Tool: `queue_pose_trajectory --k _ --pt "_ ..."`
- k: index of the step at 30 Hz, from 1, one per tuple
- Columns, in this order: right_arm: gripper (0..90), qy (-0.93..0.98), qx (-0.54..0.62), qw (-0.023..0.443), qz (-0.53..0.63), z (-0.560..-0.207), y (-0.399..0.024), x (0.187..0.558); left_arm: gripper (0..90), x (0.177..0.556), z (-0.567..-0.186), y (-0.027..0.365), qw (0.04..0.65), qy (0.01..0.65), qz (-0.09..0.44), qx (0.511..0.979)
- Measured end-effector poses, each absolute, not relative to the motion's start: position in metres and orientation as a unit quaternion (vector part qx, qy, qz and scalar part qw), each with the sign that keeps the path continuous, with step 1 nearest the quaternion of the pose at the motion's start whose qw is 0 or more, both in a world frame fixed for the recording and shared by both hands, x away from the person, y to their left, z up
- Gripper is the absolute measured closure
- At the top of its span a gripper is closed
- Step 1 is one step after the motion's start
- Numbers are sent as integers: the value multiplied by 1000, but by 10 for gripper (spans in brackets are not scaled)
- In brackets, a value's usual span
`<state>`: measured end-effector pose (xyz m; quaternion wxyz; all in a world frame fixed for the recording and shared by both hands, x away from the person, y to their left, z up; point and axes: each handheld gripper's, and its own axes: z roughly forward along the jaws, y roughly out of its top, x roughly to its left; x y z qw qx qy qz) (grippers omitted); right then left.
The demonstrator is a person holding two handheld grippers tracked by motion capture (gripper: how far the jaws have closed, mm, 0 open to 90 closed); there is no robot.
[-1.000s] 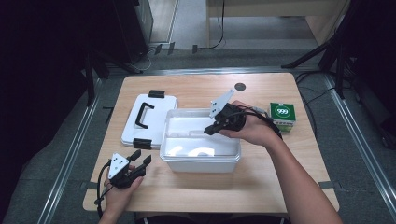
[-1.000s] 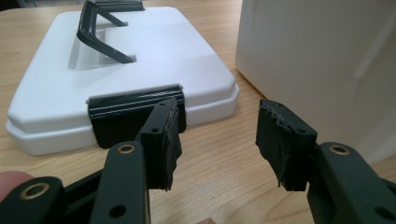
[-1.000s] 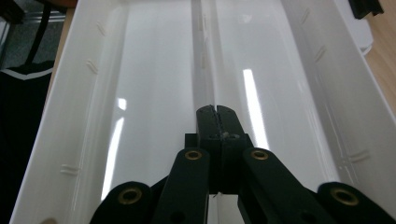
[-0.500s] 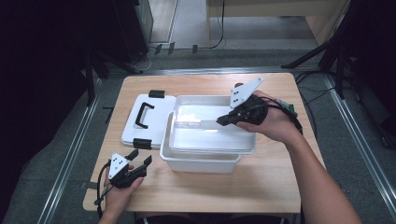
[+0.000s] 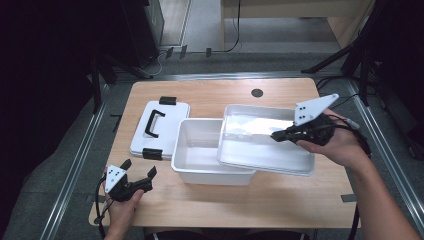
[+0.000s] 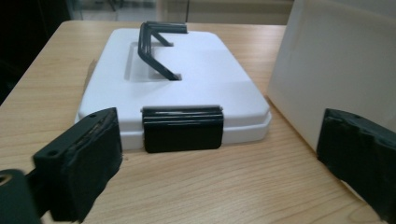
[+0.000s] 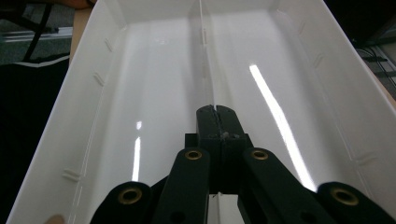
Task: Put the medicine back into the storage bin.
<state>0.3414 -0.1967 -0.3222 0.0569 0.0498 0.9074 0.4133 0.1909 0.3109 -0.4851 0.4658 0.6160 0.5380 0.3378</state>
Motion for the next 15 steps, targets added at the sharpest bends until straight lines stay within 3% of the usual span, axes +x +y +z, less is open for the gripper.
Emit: queue_pose_trajectory --k 15 --pt "900 902 92 64 418 -342 -278 318 0 190 -486 314 476 537 330 613"
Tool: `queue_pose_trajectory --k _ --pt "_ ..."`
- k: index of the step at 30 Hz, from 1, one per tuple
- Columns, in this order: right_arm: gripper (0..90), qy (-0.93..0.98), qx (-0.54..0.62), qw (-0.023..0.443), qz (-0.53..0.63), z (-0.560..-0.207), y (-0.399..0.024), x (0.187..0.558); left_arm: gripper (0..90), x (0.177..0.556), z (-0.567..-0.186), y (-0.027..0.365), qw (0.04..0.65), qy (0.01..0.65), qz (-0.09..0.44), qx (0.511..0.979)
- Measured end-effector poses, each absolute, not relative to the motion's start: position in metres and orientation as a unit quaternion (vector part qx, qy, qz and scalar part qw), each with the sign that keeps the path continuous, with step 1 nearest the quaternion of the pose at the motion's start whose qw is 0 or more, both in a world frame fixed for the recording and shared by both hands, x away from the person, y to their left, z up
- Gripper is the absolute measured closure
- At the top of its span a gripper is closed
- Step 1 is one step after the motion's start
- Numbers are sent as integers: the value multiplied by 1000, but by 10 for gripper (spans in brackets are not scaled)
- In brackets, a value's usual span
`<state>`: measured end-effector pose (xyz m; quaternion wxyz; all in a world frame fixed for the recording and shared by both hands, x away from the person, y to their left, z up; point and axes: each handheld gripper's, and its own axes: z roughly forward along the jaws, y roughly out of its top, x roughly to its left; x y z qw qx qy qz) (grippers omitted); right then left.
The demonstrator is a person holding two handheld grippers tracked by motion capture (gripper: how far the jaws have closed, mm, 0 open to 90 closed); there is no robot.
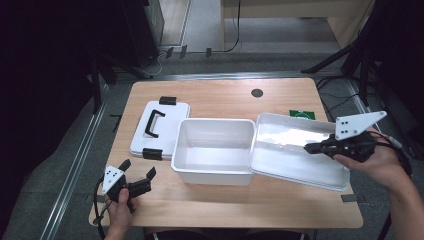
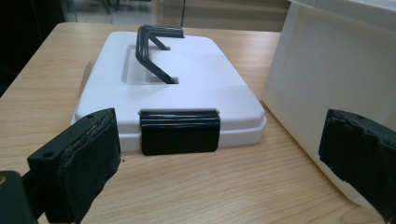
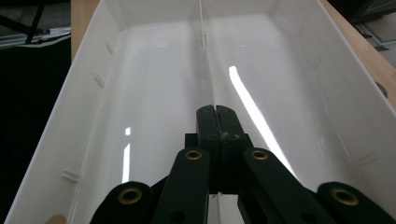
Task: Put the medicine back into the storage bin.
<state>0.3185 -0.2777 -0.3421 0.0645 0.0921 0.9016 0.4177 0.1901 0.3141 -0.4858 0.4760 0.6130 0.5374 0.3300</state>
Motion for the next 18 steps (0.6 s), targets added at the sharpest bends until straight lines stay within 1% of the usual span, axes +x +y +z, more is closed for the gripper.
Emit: queue_pose_trajectory --k 9,14,18 --pt "900 902 111 60 412 -356 -308 309 0 191 -486 314 478 536 327 614" --pt "900 903 115 52 411 -364 -314 306 0 191 -486 314 478 536 327 614" --pt "900 908 115 41 401 -380 -312 305 0 191 -486 314 478 536 327 614"
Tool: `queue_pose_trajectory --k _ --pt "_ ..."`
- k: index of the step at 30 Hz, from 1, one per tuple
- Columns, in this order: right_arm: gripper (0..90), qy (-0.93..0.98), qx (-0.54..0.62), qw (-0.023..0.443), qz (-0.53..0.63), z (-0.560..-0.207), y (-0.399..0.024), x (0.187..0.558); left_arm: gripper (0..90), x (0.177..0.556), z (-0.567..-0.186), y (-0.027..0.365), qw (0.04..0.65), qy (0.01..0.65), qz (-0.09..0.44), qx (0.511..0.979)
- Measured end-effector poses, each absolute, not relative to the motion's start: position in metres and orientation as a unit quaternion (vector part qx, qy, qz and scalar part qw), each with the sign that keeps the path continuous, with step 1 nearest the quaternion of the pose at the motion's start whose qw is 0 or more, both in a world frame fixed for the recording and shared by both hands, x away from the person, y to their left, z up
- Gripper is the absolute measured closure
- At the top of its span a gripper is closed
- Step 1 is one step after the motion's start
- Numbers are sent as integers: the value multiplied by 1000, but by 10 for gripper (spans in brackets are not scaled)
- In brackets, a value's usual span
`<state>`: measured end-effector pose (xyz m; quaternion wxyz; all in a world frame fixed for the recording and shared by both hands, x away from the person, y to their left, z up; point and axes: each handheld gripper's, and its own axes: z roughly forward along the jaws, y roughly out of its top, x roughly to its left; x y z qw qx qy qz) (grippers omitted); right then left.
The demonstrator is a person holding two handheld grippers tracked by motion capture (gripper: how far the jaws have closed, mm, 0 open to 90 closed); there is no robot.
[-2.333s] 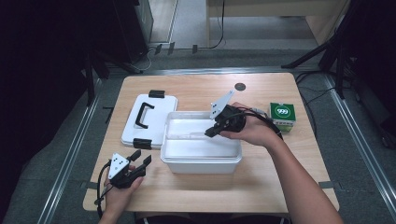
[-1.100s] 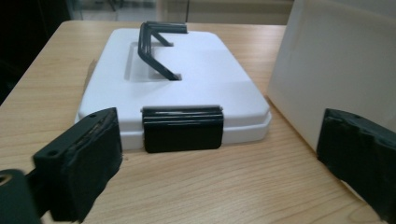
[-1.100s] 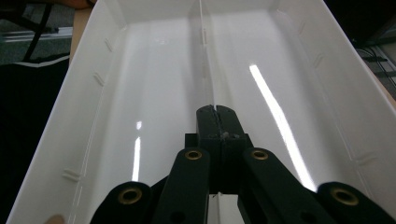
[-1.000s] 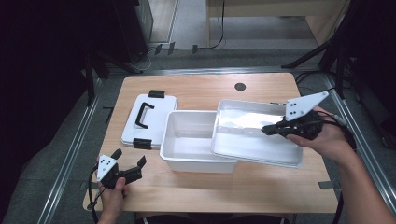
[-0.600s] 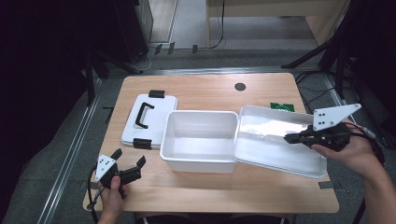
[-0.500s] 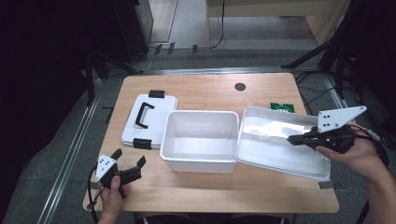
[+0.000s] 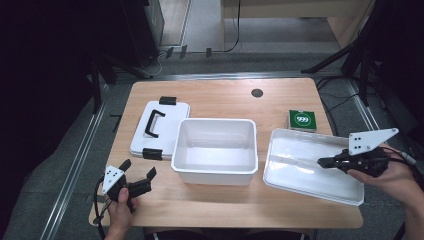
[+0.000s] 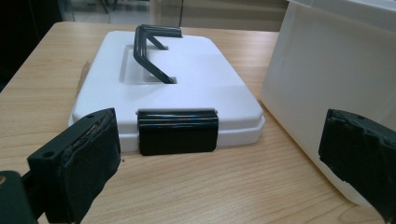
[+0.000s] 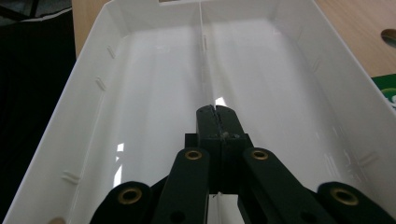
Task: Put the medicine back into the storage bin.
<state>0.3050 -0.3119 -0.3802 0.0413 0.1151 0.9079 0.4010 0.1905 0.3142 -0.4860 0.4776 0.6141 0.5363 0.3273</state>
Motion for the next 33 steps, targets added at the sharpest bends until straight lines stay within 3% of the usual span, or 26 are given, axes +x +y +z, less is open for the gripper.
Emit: queue_pose_trajectory --k 17,33 --pt "900 930 116 0 349 -443 -296 311 0 191 -486 314 476 538 327 614" --pt "892 934 121 -10 336 -463 -299 314 0 191 -487 314 476 538 327 614"
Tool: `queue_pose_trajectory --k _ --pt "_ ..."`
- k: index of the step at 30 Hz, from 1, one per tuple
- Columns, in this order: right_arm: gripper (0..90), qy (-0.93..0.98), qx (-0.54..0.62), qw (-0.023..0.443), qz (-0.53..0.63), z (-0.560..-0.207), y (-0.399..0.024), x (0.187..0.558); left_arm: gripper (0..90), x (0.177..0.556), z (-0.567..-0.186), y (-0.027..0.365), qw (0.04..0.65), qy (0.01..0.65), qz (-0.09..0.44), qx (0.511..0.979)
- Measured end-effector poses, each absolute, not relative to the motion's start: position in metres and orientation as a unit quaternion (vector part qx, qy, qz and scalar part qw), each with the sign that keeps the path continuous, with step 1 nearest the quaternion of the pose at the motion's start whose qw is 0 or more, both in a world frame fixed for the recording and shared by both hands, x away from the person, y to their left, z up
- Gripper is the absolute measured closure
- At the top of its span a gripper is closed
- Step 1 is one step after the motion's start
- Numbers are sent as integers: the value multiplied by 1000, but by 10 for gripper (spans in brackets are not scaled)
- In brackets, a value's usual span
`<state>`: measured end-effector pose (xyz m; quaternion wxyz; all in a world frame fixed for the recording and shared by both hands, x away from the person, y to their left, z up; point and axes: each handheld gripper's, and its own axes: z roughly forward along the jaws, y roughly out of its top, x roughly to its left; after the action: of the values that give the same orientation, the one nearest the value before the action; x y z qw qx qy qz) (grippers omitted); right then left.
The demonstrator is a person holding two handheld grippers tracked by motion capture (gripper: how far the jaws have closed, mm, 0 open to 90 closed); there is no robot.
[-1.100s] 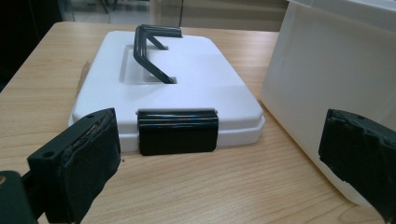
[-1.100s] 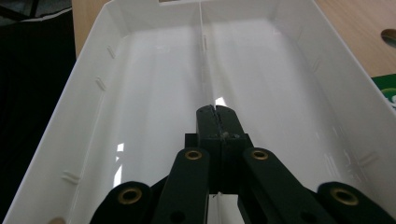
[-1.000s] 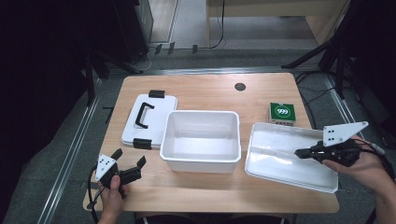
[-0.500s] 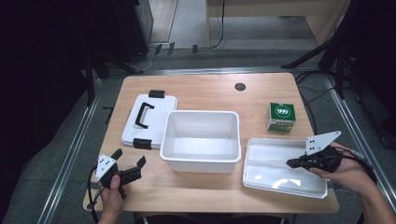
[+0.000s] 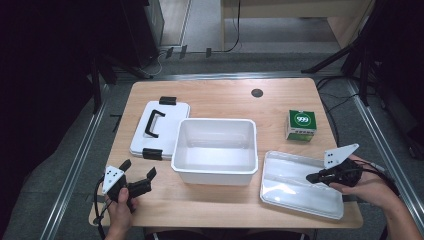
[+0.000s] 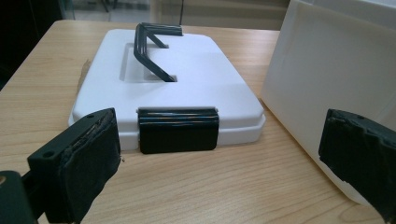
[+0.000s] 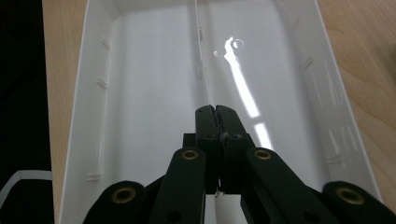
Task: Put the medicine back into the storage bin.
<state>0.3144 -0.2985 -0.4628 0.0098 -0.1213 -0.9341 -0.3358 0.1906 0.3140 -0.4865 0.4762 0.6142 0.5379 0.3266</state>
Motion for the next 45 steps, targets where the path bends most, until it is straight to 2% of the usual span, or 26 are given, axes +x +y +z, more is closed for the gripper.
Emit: queue_pose_trajectory --k 11,21,23,25,27,28,32,34,38,45 --pt "771 -922 -159 -7 -354 -445 -301 324 0 191 -487 314 476 536 325 616" --pt "502 -900 -267 -57 -339 -421 -284 357 0 191 -486 314 477 536 325 616" --pt "400 -898 -295 -68 -319 -417 -273 367 0 191 -487 314 478 536 324 615" --pt "369 -897 -308 -70 -310 -415 -269 370 0 191 -486 315 479 536 324 616" --pt "274 -891 -341 -81 -288 -412 -260 380 0 191 -486 315 480 535 323 616" --pt "274 -891 -341 -81 -288 -412 -260 380 0 191 -486 315 480 535 323 616" --pt "148 -880 -385 -93 -263 -407 -250 392 0 190 -486 315 482 534 322 616" --pt "134 -874 -401 -93 -258 -405 -247 397 0 190 -486 315 482 533 322 616" --pt "15 -862 -434 -98 -244 -404 -240 407 0 190 -486 315 483 532 321 617" --pt "0 -823 -514 -117 -210 -409 -234 426 0 190 -486 315 481 530 321 620"
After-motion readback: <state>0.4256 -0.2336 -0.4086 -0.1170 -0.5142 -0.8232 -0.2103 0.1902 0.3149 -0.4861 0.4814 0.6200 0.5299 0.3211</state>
